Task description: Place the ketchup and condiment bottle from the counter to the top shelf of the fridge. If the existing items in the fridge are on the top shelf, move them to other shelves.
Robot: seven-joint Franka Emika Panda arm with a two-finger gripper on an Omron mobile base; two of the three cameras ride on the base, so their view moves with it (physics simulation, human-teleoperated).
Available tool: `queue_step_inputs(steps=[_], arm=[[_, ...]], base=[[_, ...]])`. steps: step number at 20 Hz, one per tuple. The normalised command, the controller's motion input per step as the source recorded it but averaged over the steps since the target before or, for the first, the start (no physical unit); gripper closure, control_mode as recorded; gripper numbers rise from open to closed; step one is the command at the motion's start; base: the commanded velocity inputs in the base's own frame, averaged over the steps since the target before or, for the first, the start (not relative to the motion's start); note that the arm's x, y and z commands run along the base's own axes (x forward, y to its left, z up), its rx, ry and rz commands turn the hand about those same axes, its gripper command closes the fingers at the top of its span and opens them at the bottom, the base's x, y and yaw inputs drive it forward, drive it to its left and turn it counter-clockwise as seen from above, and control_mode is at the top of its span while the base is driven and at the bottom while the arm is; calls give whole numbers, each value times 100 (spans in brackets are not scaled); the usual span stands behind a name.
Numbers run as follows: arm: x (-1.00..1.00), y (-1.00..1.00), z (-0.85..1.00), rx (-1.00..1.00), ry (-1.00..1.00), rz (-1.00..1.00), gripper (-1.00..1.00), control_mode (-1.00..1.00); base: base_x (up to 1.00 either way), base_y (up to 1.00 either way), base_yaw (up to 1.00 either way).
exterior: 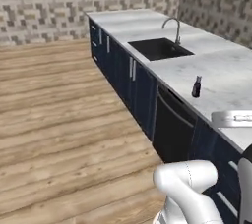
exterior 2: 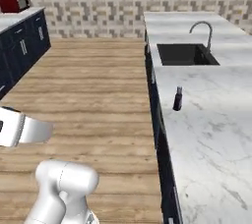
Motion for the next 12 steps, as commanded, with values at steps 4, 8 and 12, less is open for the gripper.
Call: queue_step_inputs(steps=[4,8,12], arm=[[0,0,0,0,0,0,-100,100],[0,0,0,0,0,0,-100,100],[0,0,0,0,0,0,-100,100]], base=[[14,48,-86],[28,54,-84],[84,84,-70]])
